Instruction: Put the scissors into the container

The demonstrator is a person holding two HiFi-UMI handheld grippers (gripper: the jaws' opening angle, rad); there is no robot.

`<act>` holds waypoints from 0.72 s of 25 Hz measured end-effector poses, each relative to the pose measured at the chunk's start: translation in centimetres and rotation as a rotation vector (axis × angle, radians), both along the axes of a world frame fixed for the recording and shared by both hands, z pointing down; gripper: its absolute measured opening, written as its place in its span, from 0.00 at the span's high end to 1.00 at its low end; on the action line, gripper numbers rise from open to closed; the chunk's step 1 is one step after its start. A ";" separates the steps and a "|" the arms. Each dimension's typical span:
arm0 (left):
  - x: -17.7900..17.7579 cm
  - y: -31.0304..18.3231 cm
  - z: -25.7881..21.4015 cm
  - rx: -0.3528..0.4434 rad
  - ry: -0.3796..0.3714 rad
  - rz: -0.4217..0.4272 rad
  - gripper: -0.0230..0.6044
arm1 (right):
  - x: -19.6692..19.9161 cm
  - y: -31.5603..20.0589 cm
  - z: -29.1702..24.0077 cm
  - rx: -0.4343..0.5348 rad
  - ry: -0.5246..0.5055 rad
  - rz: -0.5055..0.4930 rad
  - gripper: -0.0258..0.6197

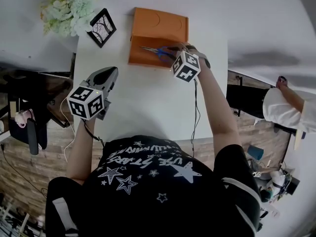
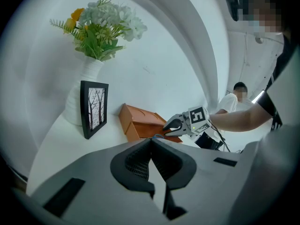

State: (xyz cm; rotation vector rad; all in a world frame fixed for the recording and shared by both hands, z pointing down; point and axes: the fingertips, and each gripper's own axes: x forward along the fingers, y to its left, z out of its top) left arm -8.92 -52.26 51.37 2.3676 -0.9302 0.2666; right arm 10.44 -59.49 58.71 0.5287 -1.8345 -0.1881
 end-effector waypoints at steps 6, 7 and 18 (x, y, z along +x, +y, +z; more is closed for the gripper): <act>0.2 0.8 -1.0 0.008 0.011 -0.002 0.93 | -0.7 0.7 -4.9 0.158 -0.135 0.045 0.84; 0.2 1.0 -1.1 0.013 0.007 -0.006 0.93 | -0.7 1.0 -5.6 0.178 -0.154 0.054 0.84; 2.8 7.3 -5.0 0.080 -0.017 0.010 0.93 | -0.4 8.3 -13.7 0.285 -0.392 0.163 0.87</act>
